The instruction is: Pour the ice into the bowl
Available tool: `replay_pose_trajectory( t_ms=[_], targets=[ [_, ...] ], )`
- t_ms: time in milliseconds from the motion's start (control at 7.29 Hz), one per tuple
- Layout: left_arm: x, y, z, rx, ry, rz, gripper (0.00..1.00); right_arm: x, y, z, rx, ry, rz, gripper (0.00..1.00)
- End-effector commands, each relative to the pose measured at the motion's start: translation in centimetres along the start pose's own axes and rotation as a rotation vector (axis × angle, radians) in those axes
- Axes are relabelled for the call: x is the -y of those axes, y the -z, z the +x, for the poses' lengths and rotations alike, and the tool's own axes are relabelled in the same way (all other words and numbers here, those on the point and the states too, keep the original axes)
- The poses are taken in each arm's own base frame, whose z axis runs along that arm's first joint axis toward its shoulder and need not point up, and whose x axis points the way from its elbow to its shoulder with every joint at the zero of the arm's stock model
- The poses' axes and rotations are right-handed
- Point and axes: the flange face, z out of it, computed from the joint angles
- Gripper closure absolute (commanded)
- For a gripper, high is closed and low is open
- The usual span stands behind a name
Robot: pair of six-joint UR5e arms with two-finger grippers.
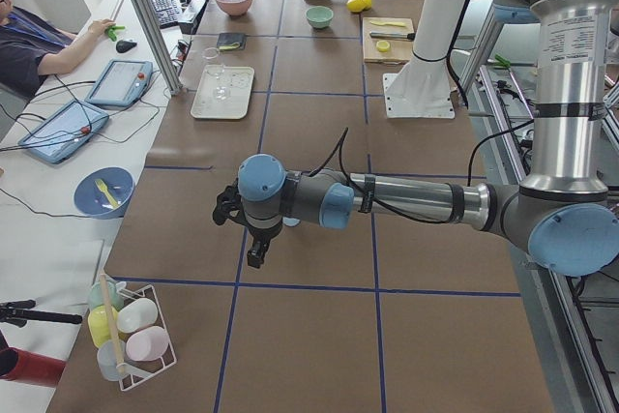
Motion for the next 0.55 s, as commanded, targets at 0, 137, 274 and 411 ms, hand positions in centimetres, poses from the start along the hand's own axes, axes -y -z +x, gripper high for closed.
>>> replay_pose_trajectory(
  t_ms=[0, 137, 274, 411],
  targets=[
    [0.0, 0.0, 0.0, 0.0, -0.002, 0.001, 0.0, 0.1, -0.2, -1.8, 0.144, 0.029, 0.029, 0.0],
    [0.0, 0.0, 0.1, -0.002, -0.003, 0.0, 0.0, 1.1, 1.4, -3.5, 0.167, 0.055, 0.066, 0.0],
    [0.0, 0.0, 0.1, -0.005, -0.004, 0.002, 0.0, 3.3, 1.2, -8.0, 0.194, 0.053, 0.046, 0.0],
    [0.0, 0.0, 0.1, -0.005, -0.006, 0.002, 0.0, 6.7, 0.3, -13.8, 0.23, 0.098, 0.028, 0.0]
  ],
)
